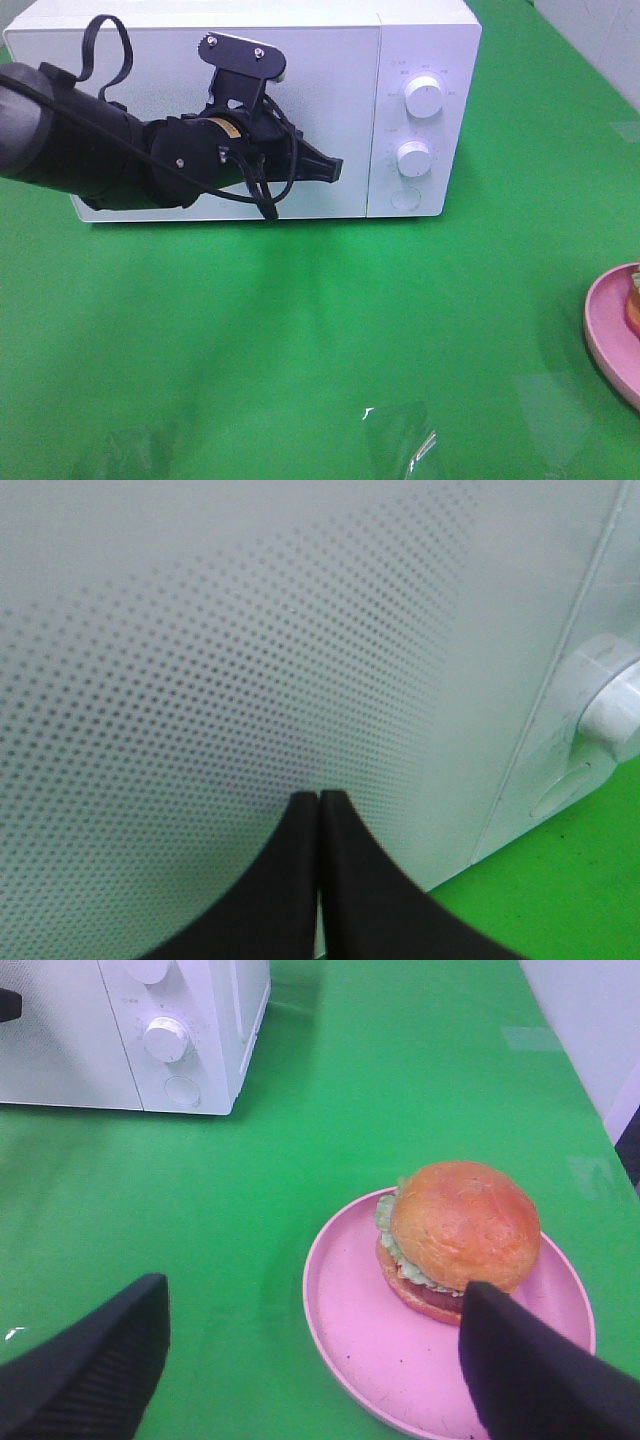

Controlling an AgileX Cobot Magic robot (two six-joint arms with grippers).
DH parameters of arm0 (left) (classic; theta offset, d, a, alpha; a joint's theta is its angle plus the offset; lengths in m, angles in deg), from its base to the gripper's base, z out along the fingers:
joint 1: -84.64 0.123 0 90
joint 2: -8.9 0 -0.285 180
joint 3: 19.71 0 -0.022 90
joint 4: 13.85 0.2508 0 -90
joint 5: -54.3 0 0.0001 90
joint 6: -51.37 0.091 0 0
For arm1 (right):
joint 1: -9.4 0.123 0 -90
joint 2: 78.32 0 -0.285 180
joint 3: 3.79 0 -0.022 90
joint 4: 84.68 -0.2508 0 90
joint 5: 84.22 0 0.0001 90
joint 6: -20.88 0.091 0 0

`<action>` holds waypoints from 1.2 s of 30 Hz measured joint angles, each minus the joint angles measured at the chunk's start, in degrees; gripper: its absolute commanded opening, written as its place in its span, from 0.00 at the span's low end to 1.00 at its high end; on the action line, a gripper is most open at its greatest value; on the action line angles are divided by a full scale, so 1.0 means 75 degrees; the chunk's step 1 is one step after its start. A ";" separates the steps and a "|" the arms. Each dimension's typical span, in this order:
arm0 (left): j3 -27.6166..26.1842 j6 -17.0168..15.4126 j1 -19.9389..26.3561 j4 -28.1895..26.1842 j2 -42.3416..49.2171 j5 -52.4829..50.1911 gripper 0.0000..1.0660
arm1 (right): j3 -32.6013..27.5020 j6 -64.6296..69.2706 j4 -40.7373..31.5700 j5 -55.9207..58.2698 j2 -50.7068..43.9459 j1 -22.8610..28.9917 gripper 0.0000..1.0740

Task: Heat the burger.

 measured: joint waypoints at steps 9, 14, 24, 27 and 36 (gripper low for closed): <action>0.0367 0.0000 -0.0481 -0.0191 0.0863 0.1123 0.00 | 0.0000 0.0000 0.0000 0.0000 0.0000 0.0000 0.70; 0.0596 0.0000 -0.0764 -0.0191 0.1429 0.2605 0.48 | 0.0000 0.0000 0.0000 0.0000 0.0000 0.0000 0.70; 0.0604 -0.0046 -0.0779 -0.0191 0.2040 0.5172 0.92 | 0.0000 0.0000 0.0000 0.0000 0.0000 0.0000 0.70; 0.0604 -0.0053 -0.0779 0.0008 0.2223 0.6318 0.92 | 0.0000 0.0000 0.0000 0.0000 0.0000 0.0000 0.70; 0.0604 -0.0749 -0.0214 0.1031 0.2918 0.9198 0.92 | 0.0000 0.0000 0.0000 0.0000 0.0000 0.0000 0.70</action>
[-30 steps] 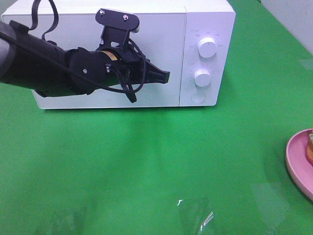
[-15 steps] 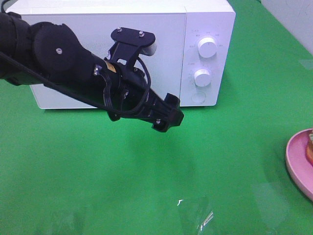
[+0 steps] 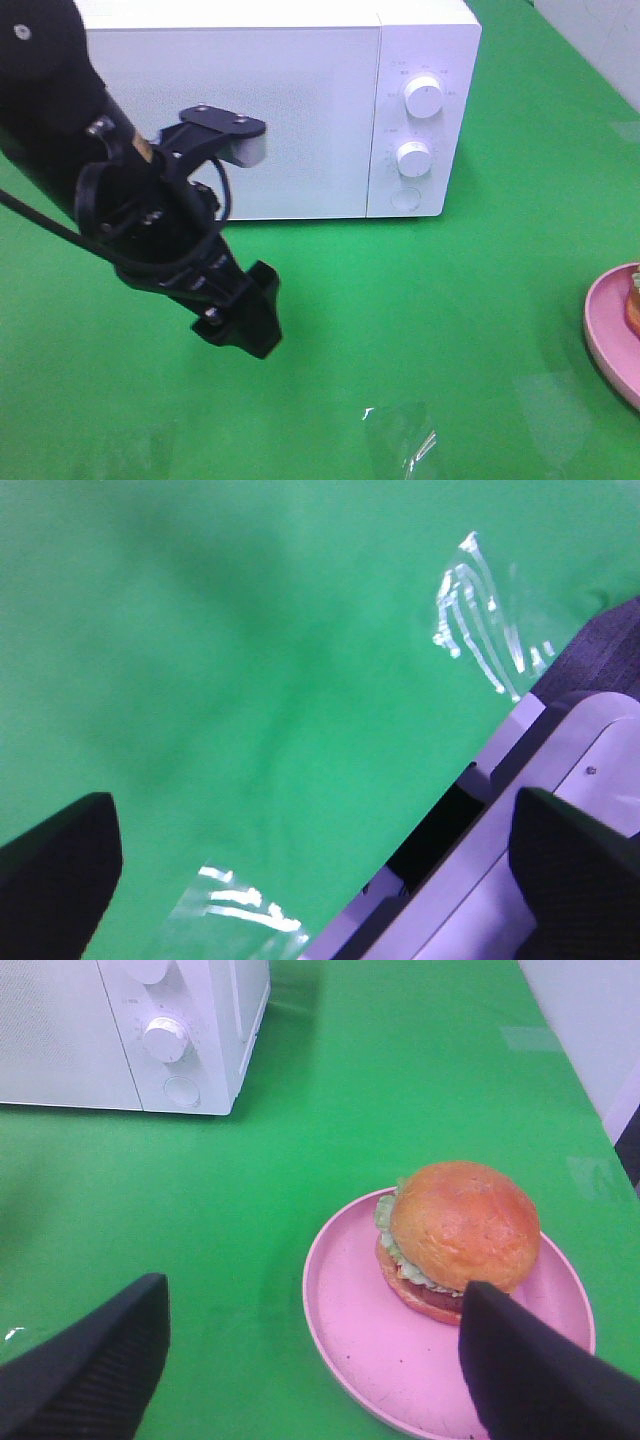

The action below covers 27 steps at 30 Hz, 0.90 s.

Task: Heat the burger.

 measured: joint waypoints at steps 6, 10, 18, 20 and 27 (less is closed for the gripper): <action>0.0000 -0.0069 0.1986 0.0237 0.0512 0.1299 0.92 | 0.0000 0.0000 0.0000 0.0000 0.0000 0.0000 0.70; 0.0000 -0.0046 0.3392 0.0267 0.0833 0.2093 0.92 | 0.0000 0.0000 0.0000 0.0000 0.0000 0.0000 0.70; 0.0053 -0.0115 0.5531 0.0435 0.1635 0.3048 0.92 | 0.0000 0.0000 0.0000 0.0000 0.0000 0.0000 0.70; 0.0466 -0.0183 0.6112 0.0581 0.2567 0.3094 0.92 | 0.0000 0.0000 0.0000 0.0000 0.0000 0.0000 0.70; 0.1650 -0.0336 0.6165 0.1008 0.4561 0.2949 0.92 | 0.0000 0.0000 0.0000 0.0000 0.0000 0.0000 0.70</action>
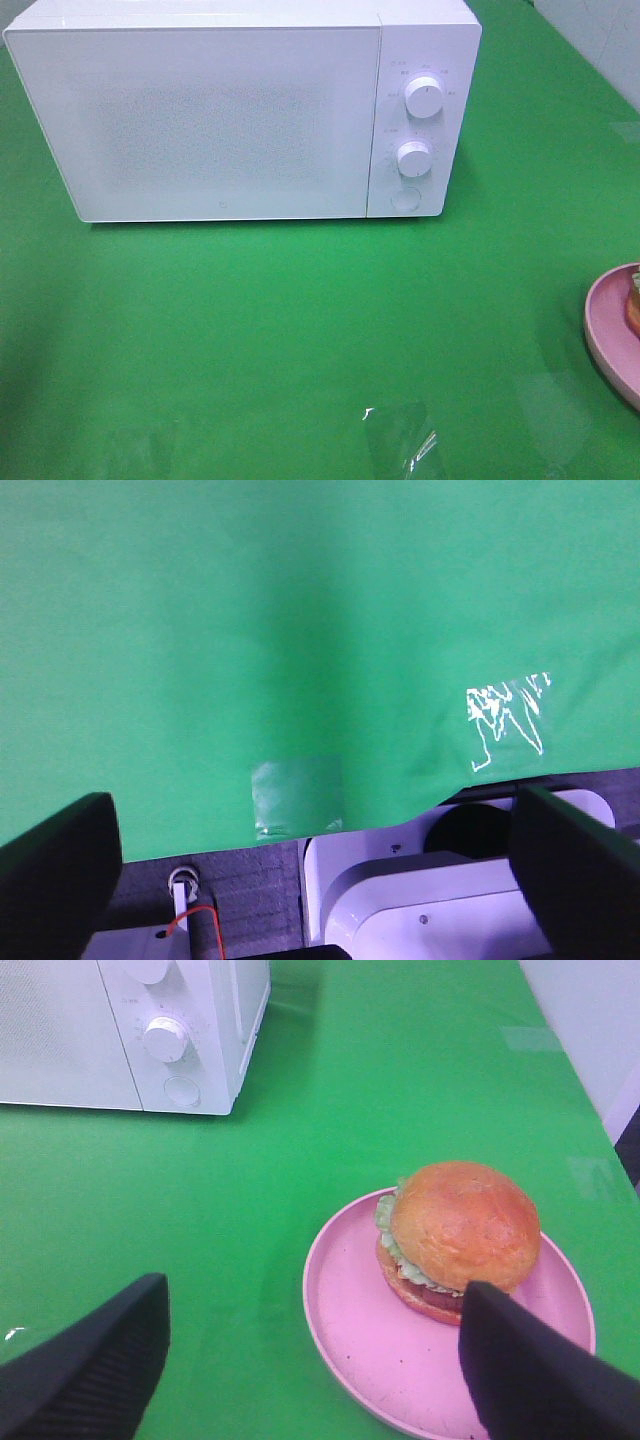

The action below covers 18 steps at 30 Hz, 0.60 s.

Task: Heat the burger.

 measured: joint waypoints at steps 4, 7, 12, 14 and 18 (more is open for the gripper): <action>0.0458 -0.0008 0.0000 0.0099 0.0863 -0.0023 0.92 | 0.0000 0.0000 0.0000 0.0000 0.0000 0.0000 0.70; 0.0955 -0.0008 0.0000 0.0115 0.1979 -0.0069 0.92 | 0.0000 0.0000 0.0000 0.0000 0.0000 0.0000 0.70; 0.1482 -0.0008 0.0000 0.0122 0.3338 -0.0145 0.92 | 0.0000 0.0000 0.0000 0.0000 0.0000 0.0000 0.70; 0.1681 -0.0008 0.0000 0.0122 0.3820 -0.0145 0.92 | 0.0000 0.0000 0.0000 0.0000 0.0000 0.0000 0.70; 0.2017 -0.0008 0.0000 0.0138 0.4500 -0.0145 0.92 | 0.0000 0.0000 0.0000 0.0000 0.0000 0.0000 0.70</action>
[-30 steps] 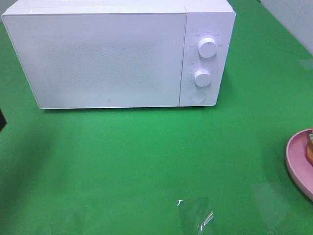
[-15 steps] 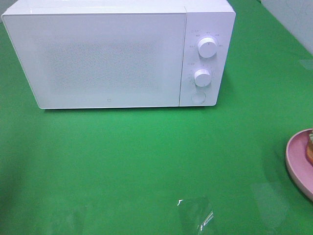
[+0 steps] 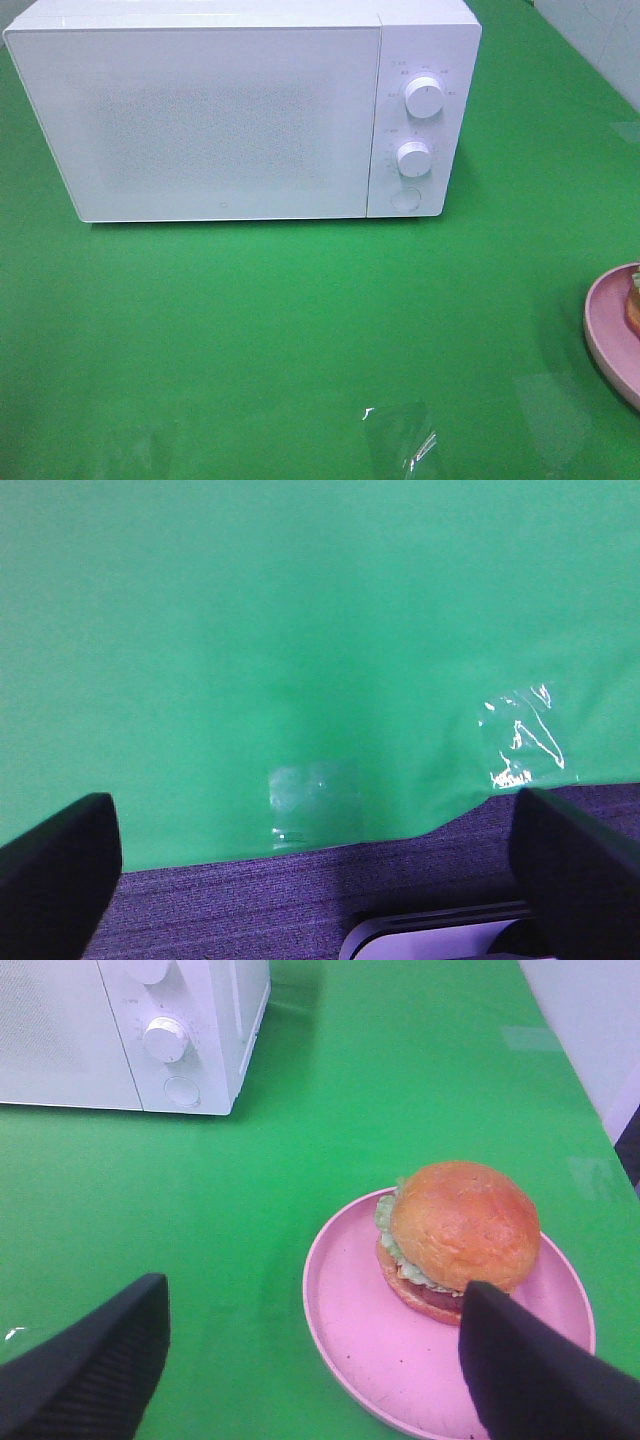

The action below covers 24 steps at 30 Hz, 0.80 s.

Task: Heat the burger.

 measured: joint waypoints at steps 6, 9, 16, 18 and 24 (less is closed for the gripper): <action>0.0191 0.0000 0.0000 0.0069 0.0985 -0.0772 0.92 | 0.0000 0.0000 0.0000 0.0000 0.0000 0.0000 0.70; 0.0313 0.0000 0.0000 0.0076 0.1459 -0.0772 0.92 | 0.0000 0.0000 0.0000 0.0000 0.0000 0.0000 0.70; 0.0367 0.0000 0.0000 0.0183 0.2368 -0.0718 0.92 | 0.0000 0.0000 0.0000 0.0000 0.0000 0.0000 0.70; 0.0367 0.0000 0.0000 0.0183 0.2620 -0.0718 0.92 | 0.0000 0.0000 0.0000 0.0000 0.0000 0.0000 0.70; 0.0367 0.0000 0.0000 0.0183 0.3461 -0.0710 0.92 | 0.0000 0.0000 0.0000 0.0000 0.0000 0.0000 0.70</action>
